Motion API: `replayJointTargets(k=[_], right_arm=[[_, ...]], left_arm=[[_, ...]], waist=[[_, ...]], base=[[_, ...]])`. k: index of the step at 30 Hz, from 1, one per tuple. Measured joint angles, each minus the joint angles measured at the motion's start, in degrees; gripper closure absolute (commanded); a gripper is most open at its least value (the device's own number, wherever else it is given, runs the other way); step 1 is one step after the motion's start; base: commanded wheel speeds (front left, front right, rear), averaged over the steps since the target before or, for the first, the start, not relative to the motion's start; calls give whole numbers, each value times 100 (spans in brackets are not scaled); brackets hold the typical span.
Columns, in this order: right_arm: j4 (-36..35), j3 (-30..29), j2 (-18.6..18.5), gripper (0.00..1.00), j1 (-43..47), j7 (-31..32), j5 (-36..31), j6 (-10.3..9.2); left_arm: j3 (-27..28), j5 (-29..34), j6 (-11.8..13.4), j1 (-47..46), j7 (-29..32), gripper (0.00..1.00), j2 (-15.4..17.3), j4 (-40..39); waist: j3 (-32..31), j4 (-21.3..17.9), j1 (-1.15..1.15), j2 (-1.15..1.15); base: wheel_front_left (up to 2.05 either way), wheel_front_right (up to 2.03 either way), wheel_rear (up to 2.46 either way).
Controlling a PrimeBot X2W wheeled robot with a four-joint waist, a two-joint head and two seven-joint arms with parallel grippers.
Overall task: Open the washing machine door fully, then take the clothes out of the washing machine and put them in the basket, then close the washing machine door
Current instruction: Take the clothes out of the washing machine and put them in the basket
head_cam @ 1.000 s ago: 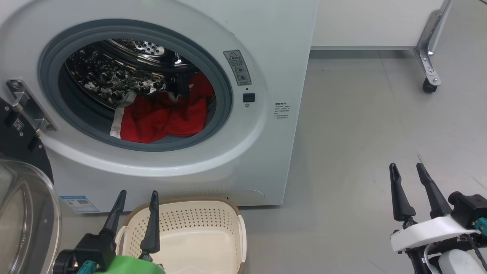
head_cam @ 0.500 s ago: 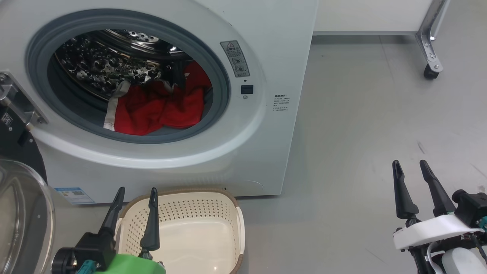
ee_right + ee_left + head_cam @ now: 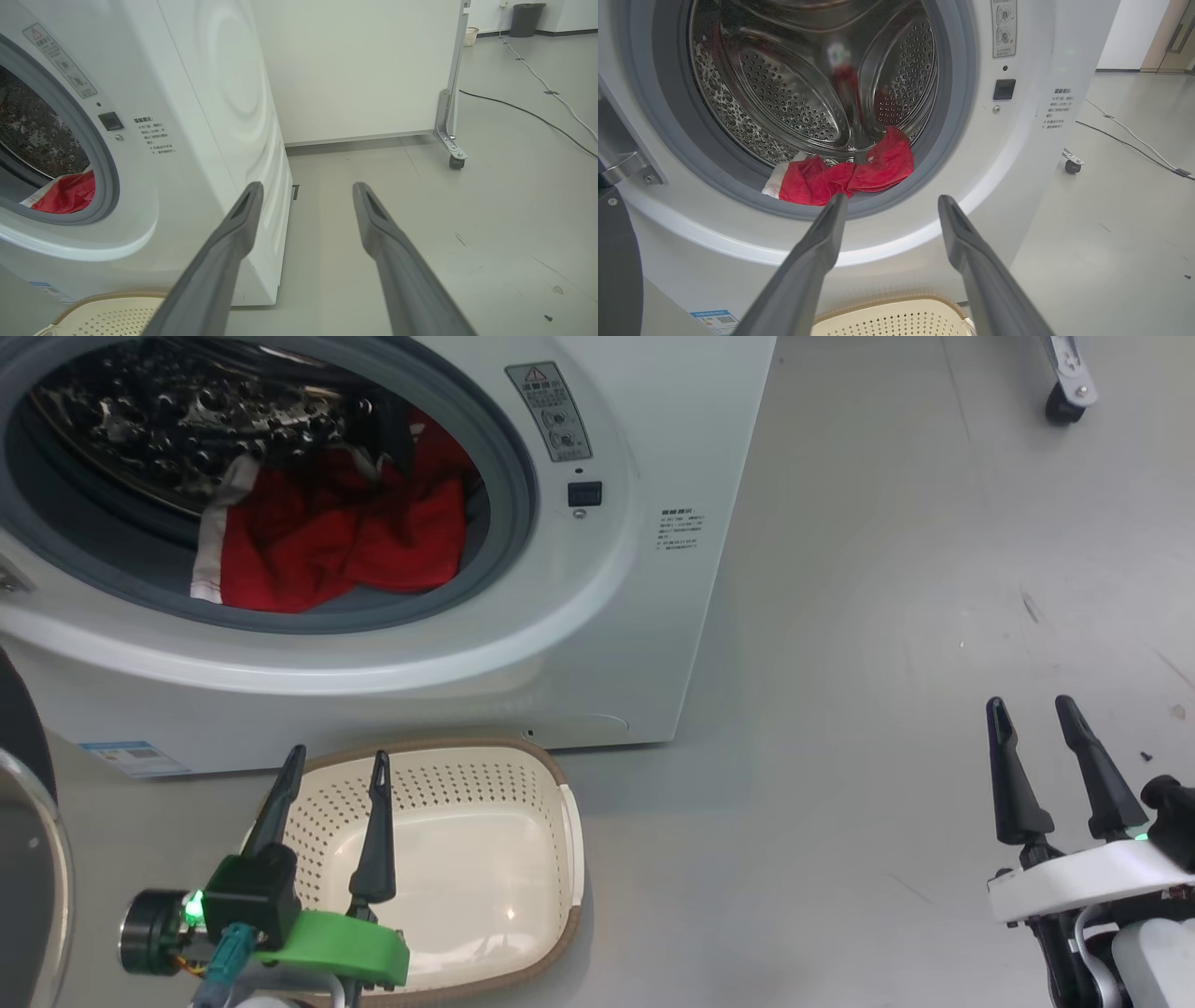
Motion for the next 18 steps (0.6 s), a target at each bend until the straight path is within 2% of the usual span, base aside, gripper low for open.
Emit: replayJointTargets(k=[5, 11, 18], right_arm=[[-103, 18, -45, 0, -185, 0, 109, 0], [-202, 77, -78, 0, -403, 0, 344, 0], [-272, 178, -91, 0, -755, 0, 490, 0]], left_arm=[[41, 168, 48, -316, 149, 0, 0, -2], [274, 315, 91, -1150, 520, 0, 21, -44], [816, 520, 145, -2140, 1114, 0, 366, 112]], waist=[[292, -89, 0, 0], [812, -335, 0, 0], [1320, -668, 0, 0]], base=[[0, 0, 0], [0, 0, 0], [0, 0, 0]])
